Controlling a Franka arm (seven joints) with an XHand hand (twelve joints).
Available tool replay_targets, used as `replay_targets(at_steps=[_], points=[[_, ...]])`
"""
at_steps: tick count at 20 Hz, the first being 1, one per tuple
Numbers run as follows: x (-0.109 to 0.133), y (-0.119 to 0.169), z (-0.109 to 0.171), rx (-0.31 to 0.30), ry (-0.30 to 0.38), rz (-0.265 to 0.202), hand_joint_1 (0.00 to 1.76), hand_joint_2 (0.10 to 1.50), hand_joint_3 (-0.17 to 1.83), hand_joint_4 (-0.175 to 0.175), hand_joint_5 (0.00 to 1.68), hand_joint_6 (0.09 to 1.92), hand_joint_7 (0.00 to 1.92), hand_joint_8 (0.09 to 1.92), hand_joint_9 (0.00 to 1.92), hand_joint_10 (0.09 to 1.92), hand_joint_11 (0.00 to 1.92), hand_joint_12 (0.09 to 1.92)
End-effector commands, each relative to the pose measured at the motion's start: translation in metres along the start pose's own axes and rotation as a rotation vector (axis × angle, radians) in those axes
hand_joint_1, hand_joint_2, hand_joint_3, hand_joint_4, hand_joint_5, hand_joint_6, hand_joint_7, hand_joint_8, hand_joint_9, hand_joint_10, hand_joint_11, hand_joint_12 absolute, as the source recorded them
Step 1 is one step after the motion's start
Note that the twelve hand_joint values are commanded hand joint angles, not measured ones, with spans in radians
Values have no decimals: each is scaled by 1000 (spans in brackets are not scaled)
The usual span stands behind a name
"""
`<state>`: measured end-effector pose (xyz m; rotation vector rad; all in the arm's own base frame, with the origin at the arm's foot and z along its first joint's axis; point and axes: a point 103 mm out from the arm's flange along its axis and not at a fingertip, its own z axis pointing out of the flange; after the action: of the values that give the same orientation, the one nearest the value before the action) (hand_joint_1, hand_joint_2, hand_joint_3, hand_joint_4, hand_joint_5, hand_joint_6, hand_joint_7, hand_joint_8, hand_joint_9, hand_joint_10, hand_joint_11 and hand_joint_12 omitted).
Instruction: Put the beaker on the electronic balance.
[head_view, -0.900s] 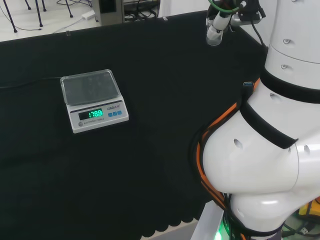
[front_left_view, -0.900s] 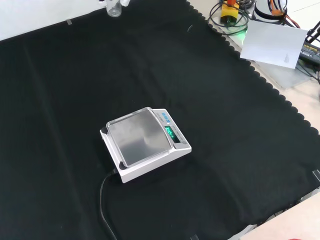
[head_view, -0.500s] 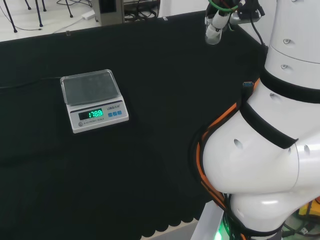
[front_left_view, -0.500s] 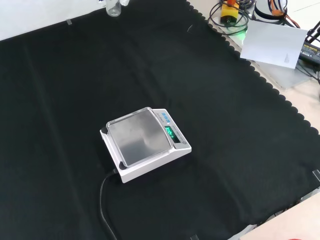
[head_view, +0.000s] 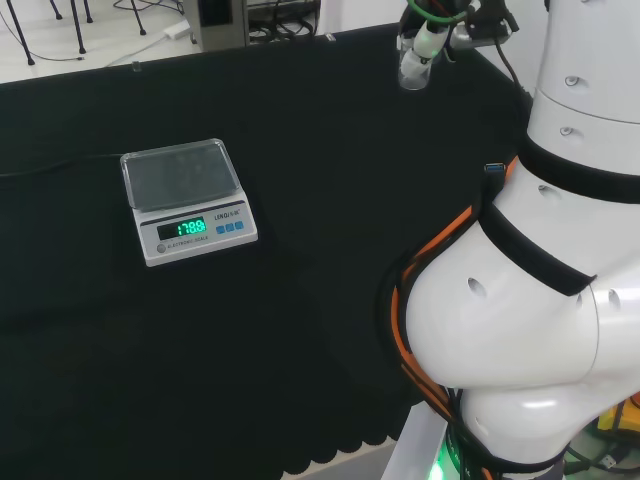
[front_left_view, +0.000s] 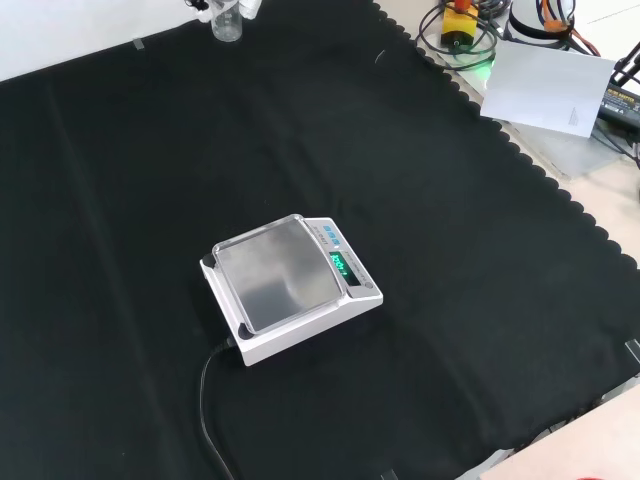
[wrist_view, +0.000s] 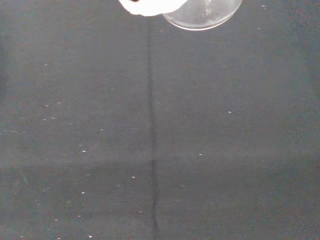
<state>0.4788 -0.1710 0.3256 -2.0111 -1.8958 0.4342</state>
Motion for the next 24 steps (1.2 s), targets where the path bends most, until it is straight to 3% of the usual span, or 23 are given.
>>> replay_targets(at_steps=[1,8,24], points=[[22,7,-2,0,-7,-61,1127,1149,-29,-133,934,1085,909,897,1108,758,1170,963],[61,20,-1,5,-22,-139,1127,1149,-29,-133,935,1083,915,896,1112,758,1172,961],[159,41,-3,31,-102,-252,1127,1148,-29,-131,937,1079,925,893,1117,756,1175,958]])
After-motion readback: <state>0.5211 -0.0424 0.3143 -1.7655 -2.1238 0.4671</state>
